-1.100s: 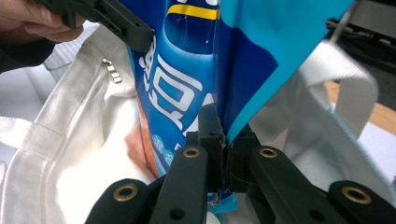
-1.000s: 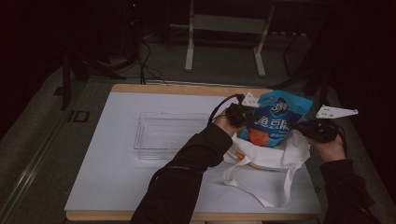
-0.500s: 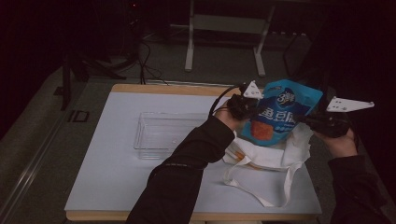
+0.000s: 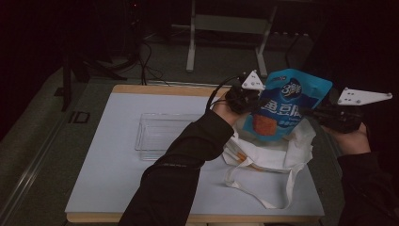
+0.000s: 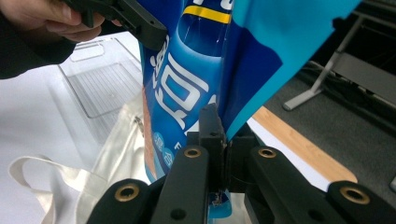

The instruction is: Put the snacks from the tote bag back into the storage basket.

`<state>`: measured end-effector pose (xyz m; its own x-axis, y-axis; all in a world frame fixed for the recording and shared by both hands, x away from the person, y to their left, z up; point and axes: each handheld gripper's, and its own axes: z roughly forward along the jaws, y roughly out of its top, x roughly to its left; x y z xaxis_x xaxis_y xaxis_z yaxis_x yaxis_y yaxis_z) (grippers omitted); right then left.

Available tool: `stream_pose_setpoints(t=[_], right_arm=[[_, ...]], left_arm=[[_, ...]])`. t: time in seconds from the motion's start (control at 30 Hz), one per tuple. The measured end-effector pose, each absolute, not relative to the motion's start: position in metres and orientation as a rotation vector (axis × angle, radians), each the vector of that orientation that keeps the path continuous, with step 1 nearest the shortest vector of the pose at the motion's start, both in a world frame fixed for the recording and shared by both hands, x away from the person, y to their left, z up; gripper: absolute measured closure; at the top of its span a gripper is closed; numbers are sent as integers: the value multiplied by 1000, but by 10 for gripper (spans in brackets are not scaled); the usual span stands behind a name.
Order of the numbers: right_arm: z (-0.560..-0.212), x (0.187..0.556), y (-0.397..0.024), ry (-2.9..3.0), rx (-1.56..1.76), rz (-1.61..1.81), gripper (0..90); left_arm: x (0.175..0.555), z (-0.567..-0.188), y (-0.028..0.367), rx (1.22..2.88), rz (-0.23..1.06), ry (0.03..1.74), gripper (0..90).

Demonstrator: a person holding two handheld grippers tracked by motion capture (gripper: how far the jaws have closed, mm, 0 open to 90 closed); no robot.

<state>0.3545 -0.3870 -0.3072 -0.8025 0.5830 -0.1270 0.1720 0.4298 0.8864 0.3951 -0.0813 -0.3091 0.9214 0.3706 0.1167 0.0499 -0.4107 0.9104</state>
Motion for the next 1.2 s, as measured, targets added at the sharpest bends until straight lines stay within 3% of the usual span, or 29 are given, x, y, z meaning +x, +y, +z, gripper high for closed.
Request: stream_pose_setpoints(t=[0.37,1.2], right_arm=[[-277,355,-352,2287,546,1390,892],[-273,383,-246,2394,364,1475,892]], left_arm=[[381,-280,-39,1963,410,319,900],[363,-275,70,1964,506,432,900]])
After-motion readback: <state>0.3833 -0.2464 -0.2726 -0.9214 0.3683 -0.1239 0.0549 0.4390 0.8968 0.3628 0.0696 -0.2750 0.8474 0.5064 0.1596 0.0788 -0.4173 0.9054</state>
